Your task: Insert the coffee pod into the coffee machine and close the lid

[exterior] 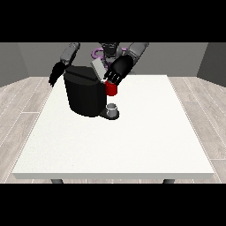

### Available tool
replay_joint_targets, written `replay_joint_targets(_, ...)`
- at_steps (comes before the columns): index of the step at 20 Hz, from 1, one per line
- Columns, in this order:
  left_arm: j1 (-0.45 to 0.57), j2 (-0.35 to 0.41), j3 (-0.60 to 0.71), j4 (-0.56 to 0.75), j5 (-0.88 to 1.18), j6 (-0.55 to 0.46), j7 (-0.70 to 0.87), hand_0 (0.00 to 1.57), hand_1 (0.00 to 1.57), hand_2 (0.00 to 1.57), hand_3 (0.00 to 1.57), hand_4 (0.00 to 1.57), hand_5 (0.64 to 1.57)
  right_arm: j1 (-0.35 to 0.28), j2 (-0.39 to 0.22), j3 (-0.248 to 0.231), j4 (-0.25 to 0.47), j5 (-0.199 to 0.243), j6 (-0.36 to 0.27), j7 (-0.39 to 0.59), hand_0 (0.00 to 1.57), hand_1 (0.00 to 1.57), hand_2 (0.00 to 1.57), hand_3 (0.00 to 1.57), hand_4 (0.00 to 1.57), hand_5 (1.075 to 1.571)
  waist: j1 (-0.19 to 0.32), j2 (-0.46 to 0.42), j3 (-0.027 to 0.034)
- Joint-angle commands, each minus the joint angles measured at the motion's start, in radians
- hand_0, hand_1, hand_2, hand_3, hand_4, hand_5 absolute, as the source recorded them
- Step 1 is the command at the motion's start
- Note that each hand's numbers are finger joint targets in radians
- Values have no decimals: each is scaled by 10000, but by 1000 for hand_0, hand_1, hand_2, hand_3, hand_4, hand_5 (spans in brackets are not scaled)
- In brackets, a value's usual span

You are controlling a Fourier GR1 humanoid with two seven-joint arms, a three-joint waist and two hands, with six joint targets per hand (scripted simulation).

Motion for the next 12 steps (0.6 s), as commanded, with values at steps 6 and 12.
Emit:
replay_joint_targets(6, -29, 445, -587, 132, -951, 546, -328, 1173, 1173, 1194, 1066, 0, 1571, -190, 145, 181, -334, 123, -142, 154, 0, 0, 0, 0, 0, 1571, -271, 313, -1)
replay_joint_targets(12, 553, -228, -646, 80, -888, 759, -516, 1115, 1115, 1136, 1016, 0, 1571, 73, 120, -122, 14, 46, -343, 210, 0, 0, 0, 0, 0, 1571, 237, -70, -1)
